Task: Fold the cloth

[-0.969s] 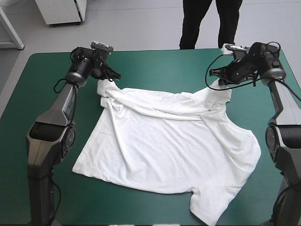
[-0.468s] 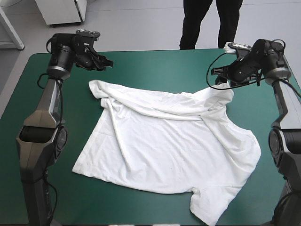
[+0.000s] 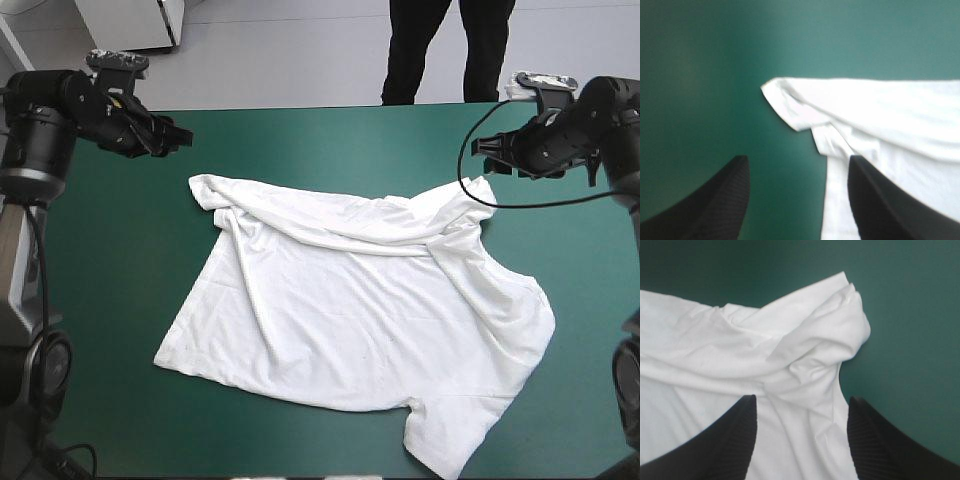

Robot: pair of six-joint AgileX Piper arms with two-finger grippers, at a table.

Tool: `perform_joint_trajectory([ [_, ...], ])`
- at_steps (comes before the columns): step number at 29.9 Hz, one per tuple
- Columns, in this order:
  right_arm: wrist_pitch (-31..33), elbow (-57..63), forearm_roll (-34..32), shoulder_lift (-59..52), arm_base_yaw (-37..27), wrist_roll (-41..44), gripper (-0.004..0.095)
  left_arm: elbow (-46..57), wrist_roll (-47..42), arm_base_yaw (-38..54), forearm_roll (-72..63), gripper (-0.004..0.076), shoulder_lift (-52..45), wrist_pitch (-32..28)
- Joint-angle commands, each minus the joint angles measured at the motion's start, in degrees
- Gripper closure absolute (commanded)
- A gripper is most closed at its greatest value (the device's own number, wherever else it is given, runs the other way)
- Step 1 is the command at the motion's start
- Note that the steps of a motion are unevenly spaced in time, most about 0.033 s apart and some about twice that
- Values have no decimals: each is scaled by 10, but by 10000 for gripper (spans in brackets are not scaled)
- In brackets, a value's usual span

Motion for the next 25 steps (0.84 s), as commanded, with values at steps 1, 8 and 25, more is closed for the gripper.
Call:
perform_joint_trajectory([
  [1,5,60,2,-94,-1,2,398,71,9,-2,-38,299,-107,17],
  [8,5,212,-23,-226,0,13,398,206,20,-2,-40,317,-264,17],
  [25,-26,461,-134,-314,-2,55,398,408,10,-2,-62,317,-388,12],
])
